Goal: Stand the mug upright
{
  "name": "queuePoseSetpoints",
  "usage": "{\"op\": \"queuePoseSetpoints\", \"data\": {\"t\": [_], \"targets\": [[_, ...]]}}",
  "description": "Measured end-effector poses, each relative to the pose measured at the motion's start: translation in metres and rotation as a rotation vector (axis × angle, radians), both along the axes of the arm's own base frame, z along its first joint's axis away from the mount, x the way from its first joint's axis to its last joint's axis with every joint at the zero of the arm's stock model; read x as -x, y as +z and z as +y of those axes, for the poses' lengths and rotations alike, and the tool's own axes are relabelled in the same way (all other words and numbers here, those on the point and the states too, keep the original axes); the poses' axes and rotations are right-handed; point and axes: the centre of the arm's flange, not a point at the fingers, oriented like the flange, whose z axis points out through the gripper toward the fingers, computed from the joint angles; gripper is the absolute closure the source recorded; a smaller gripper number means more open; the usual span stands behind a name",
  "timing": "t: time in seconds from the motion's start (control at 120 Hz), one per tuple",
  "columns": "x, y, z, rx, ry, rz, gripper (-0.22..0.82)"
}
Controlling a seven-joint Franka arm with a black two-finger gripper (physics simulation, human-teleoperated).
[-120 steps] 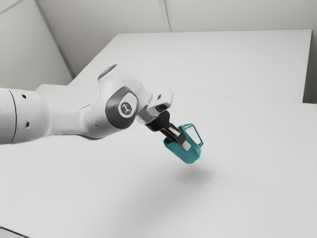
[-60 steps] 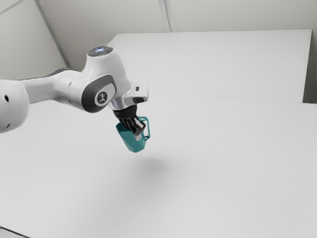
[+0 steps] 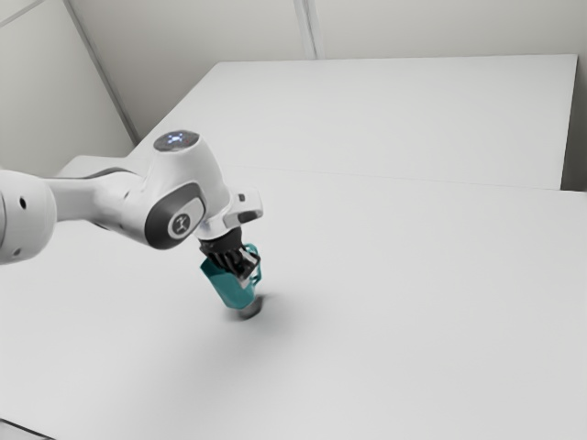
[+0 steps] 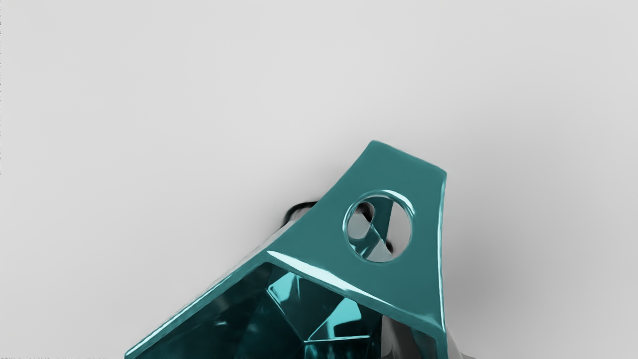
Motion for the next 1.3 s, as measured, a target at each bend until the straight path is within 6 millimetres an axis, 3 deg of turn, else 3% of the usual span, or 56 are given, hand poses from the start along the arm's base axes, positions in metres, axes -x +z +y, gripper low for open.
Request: {"op": "queuePoseSetpoints", "data": {"t": [0.475, 0.7, 0.867, 0.933, 1.142, 1.3], "targets": [[0.003, -0.027, 0.005, -0.019, 0.055, -0.004, 0.78], [0.004, -0.023, 0.006, -0.017, 0.070, -0.005, 0.33], [0.004, 0.042, 0.003, -0.038, 0.063, -0.077, 0.15], [-0.006, 0.078, 0.001, -0.042, 0.073, -0.094, 0.11], [-0.027, 0.176, 0.000, -0.004, 0.138, -0.083, 0.04], [-0.037, 0.227, 0.001, 0.004, 0.159, -0.064, 0.02]]}}
